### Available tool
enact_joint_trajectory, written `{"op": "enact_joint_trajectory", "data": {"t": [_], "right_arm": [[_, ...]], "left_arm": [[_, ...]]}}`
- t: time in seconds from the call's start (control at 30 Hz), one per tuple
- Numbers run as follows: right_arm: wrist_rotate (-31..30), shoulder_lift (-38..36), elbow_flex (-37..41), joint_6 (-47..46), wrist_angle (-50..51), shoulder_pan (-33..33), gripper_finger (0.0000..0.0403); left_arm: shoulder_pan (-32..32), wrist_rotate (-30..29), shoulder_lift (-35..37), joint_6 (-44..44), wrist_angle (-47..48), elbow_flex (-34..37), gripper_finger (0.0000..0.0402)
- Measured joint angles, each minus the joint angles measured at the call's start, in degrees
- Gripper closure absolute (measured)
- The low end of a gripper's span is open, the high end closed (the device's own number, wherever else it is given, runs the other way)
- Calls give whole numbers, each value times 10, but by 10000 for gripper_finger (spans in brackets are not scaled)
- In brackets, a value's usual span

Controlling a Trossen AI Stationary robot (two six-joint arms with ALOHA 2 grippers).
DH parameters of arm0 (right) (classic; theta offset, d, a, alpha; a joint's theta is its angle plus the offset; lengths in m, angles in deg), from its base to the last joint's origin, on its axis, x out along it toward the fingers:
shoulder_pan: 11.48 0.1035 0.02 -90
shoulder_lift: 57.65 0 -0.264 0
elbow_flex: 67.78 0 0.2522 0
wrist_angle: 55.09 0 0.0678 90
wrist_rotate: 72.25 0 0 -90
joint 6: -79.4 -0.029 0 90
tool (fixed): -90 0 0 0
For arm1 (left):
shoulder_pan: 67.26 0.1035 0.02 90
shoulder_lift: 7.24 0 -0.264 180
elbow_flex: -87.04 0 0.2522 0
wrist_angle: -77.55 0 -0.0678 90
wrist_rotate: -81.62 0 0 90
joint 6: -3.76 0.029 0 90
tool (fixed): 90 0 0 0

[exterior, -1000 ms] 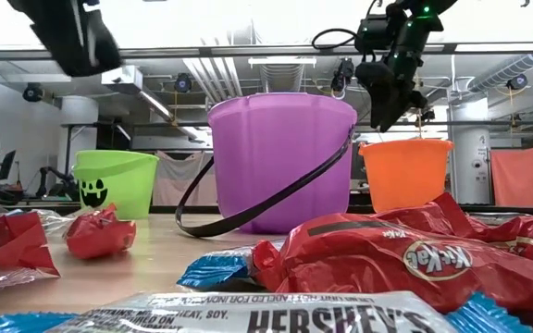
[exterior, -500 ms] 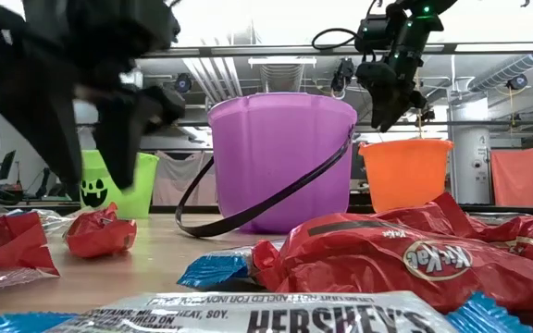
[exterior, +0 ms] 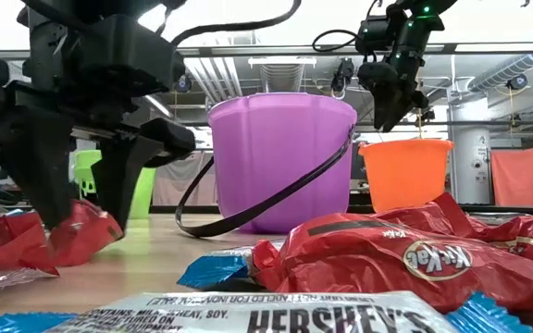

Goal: Sort candy by brand, put in halloween buckets
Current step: Put the red chocolate into the green bucket

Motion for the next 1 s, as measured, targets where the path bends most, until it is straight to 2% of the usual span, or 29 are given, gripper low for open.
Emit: {"op": "enact_joint_trajectory", "data": {"t": [0.07,0.23,0.4,0.53,0.6,0.67,0.77,0.83,0.9,1.0], "right_arm": [[0,0,0,1,0,0,254],[0,0,0,5,0,0,254],[-1,0,0,8,-1,0,254],[-1,0,0,9,-3,0,255],[-1,0,0,9,-4,0,255],[-1,0,0,9,-5,0,255],[-5,0,0,5,-17,0,255],[-6,0,0,-3,-39,-3,255],[-6,0,0,-11,-65,-7,255],[-6,0,0,-23,-105,-18,255]], "left_arm": [[1,14,0,-8,4,0,280],[0,36,16,-52,23,2,379],[2,43,52,-97,65,2,385],[16,41,113,-148,101,-1,385],[28,18,149,-185,132,-15,385],[47,-40,187,-225,186,-43,385],[100,-161,238,-291,284,-102,385],[157,-219,264,-317,346,-140,385],[228,-252,287,-332,399,-170,385],[367,-243,311,-345,494,-191,385]]}}
